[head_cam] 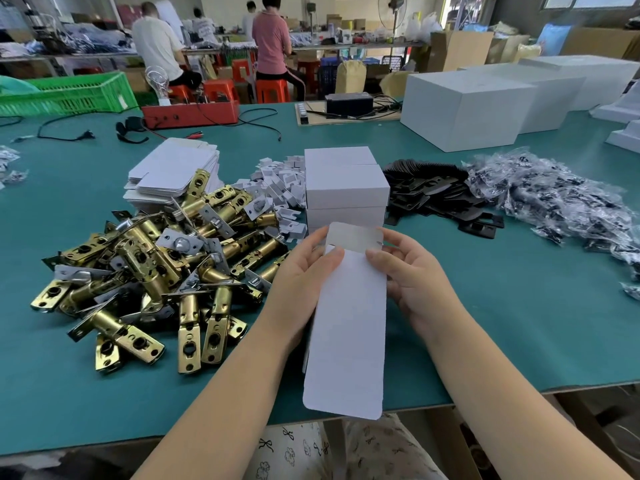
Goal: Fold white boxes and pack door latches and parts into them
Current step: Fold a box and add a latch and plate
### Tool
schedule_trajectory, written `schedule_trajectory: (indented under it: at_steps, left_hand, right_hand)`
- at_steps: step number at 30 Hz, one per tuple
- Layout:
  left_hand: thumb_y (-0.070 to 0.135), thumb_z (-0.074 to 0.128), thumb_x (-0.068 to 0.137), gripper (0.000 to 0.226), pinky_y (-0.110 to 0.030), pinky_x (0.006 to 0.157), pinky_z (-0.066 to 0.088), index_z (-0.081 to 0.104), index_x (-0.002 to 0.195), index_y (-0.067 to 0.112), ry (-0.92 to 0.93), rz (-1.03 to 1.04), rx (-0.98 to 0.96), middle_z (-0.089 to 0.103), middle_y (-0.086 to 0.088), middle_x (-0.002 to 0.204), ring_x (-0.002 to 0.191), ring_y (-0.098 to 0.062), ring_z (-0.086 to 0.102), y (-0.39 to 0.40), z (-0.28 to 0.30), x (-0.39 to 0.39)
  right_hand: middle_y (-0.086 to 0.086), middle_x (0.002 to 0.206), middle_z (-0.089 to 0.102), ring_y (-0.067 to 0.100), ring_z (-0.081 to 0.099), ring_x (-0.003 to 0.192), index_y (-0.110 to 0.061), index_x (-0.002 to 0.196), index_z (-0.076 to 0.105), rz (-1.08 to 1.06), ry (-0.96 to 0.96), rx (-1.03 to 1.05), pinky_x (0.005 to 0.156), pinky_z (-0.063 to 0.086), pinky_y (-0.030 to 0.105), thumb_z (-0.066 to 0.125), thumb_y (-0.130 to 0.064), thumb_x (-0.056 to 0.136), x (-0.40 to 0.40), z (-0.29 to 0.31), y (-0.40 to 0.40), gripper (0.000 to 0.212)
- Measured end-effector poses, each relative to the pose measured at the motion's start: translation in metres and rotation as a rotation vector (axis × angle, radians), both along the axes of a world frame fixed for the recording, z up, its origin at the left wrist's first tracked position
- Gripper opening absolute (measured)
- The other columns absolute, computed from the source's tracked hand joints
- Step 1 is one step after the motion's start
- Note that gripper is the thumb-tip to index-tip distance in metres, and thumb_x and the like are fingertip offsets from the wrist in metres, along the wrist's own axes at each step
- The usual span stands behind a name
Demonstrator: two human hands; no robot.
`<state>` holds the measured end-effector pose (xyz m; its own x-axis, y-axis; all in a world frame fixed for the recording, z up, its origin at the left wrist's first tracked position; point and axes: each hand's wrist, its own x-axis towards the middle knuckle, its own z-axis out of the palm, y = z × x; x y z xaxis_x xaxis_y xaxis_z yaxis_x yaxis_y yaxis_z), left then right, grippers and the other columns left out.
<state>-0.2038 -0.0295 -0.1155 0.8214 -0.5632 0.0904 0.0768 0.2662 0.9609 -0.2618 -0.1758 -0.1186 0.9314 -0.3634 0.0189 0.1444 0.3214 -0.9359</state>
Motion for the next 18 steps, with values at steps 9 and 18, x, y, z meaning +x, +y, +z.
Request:
schedule_trajectory:
  at_steps: [9,18]
  left_hand:
    - [0.049,0.072,0.072,0.045,-0.036,0.077,0.059,0.078,0.099,0.014,0.384,-0.206,-0.256,0.074,-0.008,0.105,0.095,-0.020,0.071,0.011,-0.005,0.002]
    - [0.018,0.080,0.076,0.052,-0.034,0.074,0.059,0.057,0.123,0.019,0.106,-0.169,-0.050,0.070,-0.006,0.117,0.104,-0.030,0.069,0.006,-0.008,0.003]
  right_hand:
    - [0.000,0.091,0.062,0.008,0.061,0.071,-0.015,0.099,0.049,-0.378,-0.104,0.214,0.054,0.051,0.022,0.056,-0.012,0.095,0.002,-0.003,-0.017,0.008]
    - [-0.008,0.069,0.042,-0.005,0.046,0.053,-0.019,0.074,0.033,-0.682,-0.118,-0.039,0.061,0.051,0.020,0.053,-0.018,0.096,0.004,-0.009,-0.016,0.030]
